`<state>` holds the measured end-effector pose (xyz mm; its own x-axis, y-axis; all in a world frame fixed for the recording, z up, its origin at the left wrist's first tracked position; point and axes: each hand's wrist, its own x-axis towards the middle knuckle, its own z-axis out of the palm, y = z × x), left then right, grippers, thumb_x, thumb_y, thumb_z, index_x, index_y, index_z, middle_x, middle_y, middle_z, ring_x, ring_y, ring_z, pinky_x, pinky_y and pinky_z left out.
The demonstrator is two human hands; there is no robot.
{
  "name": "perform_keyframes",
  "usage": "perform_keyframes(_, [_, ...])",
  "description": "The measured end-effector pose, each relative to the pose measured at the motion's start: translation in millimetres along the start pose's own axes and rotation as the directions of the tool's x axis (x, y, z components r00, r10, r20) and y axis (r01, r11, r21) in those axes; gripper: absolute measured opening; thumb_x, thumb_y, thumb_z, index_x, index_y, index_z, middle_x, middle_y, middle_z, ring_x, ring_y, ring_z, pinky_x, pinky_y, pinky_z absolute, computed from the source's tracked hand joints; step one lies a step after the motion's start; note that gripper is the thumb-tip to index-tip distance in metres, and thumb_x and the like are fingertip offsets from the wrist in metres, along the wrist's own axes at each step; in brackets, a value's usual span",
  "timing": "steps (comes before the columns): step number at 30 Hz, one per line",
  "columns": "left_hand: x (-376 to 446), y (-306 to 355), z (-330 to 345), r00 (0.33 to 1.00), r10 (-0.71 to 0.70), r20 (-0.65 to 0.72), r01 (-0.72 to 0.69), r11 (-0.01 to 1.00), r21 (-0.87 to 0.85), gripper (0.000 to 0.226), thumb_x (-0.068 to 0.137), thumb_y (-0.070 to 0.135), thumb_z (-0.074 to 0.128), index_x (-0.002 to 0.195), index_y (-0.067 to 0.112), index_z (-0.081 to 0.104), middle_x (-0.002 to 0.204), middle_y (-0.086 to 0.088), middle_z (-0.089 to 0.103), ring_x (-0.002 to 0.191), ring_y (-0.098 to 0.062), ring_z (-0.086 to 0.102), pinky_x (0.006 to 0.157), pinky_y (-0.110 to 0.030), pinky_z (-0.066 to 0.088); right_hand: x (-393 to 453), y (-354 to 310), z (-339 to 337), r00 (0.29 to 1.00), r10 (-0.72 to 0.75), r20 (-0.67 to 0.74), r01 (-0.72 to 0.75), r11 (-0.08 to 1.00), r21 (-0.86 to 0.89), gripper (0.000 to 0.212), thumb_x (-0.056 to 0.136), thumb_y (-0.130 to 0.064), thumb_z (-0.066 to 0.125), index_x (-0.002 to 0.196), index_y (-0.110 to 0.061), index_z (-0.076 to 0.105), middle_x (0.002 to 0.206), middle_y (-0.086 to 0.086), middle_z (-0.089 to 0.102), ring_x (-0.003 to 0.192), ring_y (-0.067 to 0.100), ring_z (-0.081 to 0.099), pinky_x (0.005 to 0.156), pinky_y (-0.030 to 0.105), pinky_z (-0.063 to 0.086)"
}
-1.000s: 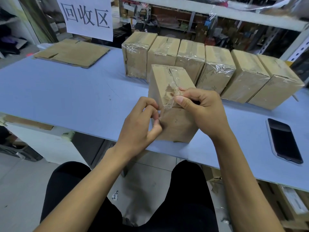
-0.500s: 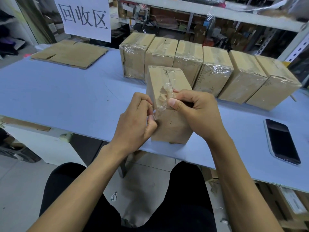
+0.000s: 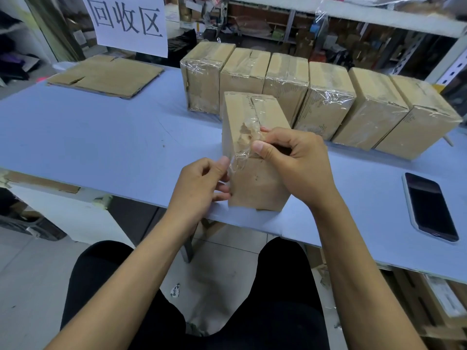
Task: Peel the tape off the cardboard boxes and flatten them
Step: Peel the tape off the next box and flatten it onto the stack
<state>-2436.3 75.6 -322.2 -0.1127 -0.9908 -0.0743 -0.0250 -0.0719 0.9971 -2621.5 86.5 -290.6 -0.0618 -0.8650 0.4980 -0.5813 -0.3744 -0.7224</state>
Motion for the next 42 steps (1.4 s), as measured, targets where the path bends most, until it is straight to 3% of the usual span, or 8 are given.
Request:
perform_keyframes(9, [3.3,19.8,-2.4,0.975,-0.204,0.092,0.219,0.954,-0.204,0.024,0.096,0.005,0.06,0.072,0.004,0.062,0.063,-0.004,0.058,0.055,-0.01,0.055,0.052,-0.016,0.051,-0.7,-4.6,1.2,1.0,0.012,-0.006,-0.012,1.0,-0.007,0.014,0.086,-0.031,0.074,0.078,-0.019,0.077,0.083,-0.012,0.076,0.112,-0.006,0.064,0.089,0.038,0.055])
perform_keyframes(14, [-7.3,40.3,-3.4,0.995,0.093,0.02,-0.092,0.995,-0.029,0.028,0.099,0.005,0.057,0.072,0.009,0.064,0.06,0.002,0.06,0.059,-0.009,0.056,0.058,-0.02,0.049,-1.4,-6.7,3.3,1.0,-0.011,-0.021,0.01,0.999,-0.047,0.008,0.085,-0.033,0.075,0.079,-0.027,0.076,0.087,-0.015,0.076,0.112,-0.006,0.064,0.087,0.036,0.056])
perform_keyframes(19, [-11.6,75.7,-7.0,0.904,0.426,-0.009,-0.424,0.901,0.091,0.017,0.098,0.006,0.059,0.083,0.007,0.067,0.065,0.003,0.066,0.064,-0.01,0.064,0.064,-0.022,0.055,-2.0,-10.1,4.8,0.998,-0.036,-0.041,0.033,0.996,-0.082,0.012,0.085,-0.032,0.074,0.074,-0.03,0.07,0.086,-0.018,0.074,0.111,-0.008,0.064,0.084,0.033,0.055])
perform_keyframes(25, [6.5,66.9,-0.2,0.875,0.458,0.155,-0.483,0.821,0.305,0.017,0.093,0.008,0.064,0.102,0.019,0.074,0.093,0.01,0.075,0.09,-0.004,0.069,0.083,-0.026,0.057,-4.6,-9.7,3.8,0.998,-0.064,-0.02,0.061,0.991,-0.12,0.021,0.087,-0.037,0.066,0.078,-0.018,0.068,0.075,-0.005,0.068,0.09,-0.008,0.064,0.068,0.035,0.049])
perform_keyframes(28, [7.3,62.8,4.1,0.845,0.495,0.204,-0.535,0.769,0.35,0.026,0.086,0.02,0.064,0.11,0.022,0.072,0.098,0.015,0.073,0.091,0.0,0.068,0.083,-0.02,0.055,-4.8,-14.0,0.0,0.997,-0.072,0.012,0.073,0.992,-0.107,0.02,0.087,-0.037,0.063,0.082,-0.018,0.063,0.082,-0.001,0.068,0.08,0.012,0.062,0.07,0.043,0.05])
perform_keyframes(32, [14.2,63.4,4.1,0.797,0.465,0.386,-0.597,0.706,0.381,0.036,0.088,0.03,0.06,0.123,0.022,0.068,0.108,0.014,0.07,0.098,-0.003,0.062,0.084,-0.011,0.045,-9.4,-17.1,-1.8,0.998,-0.016,0.059,0.016,1.0,0.006,0.025,0.085,-0.033,0.063,0.095,-0.017,0.047,0.1,-0.013,0.066,0.094,0.013,0.062,0.079,0.043,0.048])
perform_keyframes(36, [22.6,63.1,2.3,0.737,0.477,0.479,-0.663,0.65,0.371,0.028,0.087,0.019,0.062,0.112,0.023,0.071,0.105,0.002,0.069,0.091,-0.004,0.058,0.079,-0.01,0.04,-9.9,-13.7,0.2,0.999,0.002,0.049,-0.007,0.994,0.105,0.035,0.086,-0.024,0.064,0.099,-0.024,0.032,0.139,-0.003,0.047,0.126,0.012,0.055,0.1,0.048,0.047])
perform_keyframes(42, [31.5,64.5,8.7,0.717,0.549,0.429,-0.694,0.616,0.373,0.018,0.087,0.016,0.063,0.101,0.016,0.075,0.094,0.01,0.064,0.089,-0.01,0.062,0.077,-0.021,0.05,-8.7,-13.7,-0.9,0.999,-0.004,0.037,0.002,0.999,0.048,0.017,0.092,-0.022,0.059,0.099,-0.017,0.045,0.129,-0.008,0.06,0.119,0.009,0.057,0.096,0.039,0.046])
